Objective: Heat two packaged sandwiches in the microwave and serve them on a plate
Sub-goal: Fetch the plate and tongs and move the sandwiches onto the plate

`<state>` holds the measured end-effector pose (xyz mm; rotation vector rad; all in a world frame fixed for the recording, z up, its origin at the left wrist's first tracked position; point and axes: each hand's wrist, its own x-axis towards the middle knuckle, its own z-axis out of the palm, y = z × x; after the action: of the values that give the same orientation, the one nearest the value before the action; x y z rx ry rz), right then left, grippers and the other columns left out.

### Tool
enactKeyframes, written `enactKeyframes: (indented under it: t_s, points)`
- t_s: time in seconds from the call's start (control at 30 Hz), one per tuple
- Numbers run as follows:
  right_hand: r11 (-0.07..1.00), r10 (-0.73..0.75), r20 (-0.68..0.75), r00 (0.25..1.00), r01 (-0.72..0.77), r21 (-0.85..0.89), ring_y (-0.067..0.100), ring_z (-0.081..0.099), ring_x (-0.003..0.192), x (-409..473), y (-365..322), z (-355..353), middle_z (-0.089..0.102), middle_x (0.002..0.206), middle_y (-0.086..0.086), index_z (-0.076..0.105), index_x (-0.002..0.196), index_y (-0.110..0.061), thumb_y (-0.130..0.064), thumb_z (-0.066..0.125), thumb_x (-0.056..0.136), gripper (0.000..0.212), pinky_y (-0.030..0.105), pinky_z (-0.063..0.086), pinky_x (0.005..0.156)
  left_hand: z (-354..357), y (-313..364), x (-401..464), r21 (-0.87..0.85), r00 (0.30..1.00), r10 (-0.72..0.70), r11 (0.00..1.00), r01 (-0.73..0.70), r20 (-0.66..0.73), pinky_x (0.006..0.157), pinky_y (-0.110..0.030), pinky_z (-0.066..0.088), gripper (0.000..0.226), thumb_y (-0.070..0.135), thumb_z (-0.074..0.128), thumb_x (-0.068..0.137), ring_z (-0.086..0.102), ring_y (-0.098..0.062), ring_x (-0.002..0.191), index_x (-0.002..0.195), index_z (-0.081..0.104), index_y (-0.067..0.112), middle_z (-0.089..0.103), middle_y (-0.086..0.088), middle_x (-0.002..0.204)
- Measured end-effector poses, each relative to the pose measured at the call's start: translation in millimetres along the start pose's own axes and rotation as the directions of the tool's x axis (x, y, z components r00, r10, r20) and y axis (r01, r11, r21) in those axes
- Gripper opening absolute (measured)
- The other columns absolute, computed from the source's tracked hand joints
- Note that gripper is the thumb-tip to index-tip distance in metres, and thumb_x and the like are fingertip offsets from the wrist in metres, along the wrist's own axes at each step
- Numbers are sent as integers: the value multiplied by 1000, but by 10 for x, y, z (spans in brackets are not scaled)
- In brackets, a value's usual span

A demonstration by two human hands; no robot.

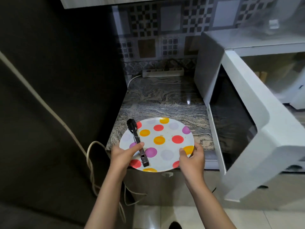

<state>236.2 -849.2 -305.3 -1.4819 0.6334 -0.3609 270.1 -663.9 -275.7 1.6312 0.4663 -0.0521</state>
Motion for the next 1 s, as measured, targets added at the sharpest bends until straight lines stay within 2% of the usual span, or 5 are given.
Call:
enactKeyframes:
  t_s: [0.27, 0.5, 0.77, 0.9, 1.0]
  points:
    - [997, -78, 69, 995, 79, -12, 20, 63, 94, -882, 52, -460, 65, 104, 7, 52, 112, -12, -2, 62, 86, 29, 26, 49, 74, -440, -222, -881, -10, 998, 47, 999, -47, 30, 66, -28, 55, 27, 14, 81, 70, 70, -19, 80, 94, 69, 13, 72, -4, 91]
    - [996, -76, 167, 983, 84, -39, 19, 66, 90, -1818, 405, -958, 68, 98, 6, 51, 106, -25, -4, 62, 87, 30, 38, 55, 80, -930, -730, -1747, 8, 1000, -16, 1000, 16, -8, 59, -26, 55, 41, 18, 85, 65, 70, -23, 80, 101, 68, 8, 73, -7, 93]
    - [992, -90, 150, 985, 102, -74, 19, 65, 93, -2209, 557, -1538, 66, 102, 10, 52, 110, -20, -4, 63, 87, 31, 31, 54, 78, -1010, -1004, -2199, 262, 986, -163, 953, 151, 23, 64, -33, 59, 113, 66, 86, 21, 69, -23, 87, 115, 58, 10, 69, -7, 102]
    - [994, -96, 134, 986, 103, -45, 17, 65, 93, -2259, 559, -1838, 66, 101, 6, 50, 114, -20, -1, 63, 86, 36, 36, 54, 84, -884, -1012, -2419, 397, 979, -182, 908, 132, 91, 48, -21, 45, 78, 53, 87, 47, 67, -18, 79, 106, 63, 8, 70, -9, 98]
    - [996, -84, 126, 988, 89, -31, 13, 66, 90, -2271, 555, -2119, 67, 100, 3, 49, 117, -20, -3, 64, 86, 38, 36, 55, 84, -733, -977, -2602, 475, 968, -211, 871, 122, 139, 52, -28, 51, 88, 65, 83, 37, 68, -23, 79, 102, 63, 9, 69, -12, 93]
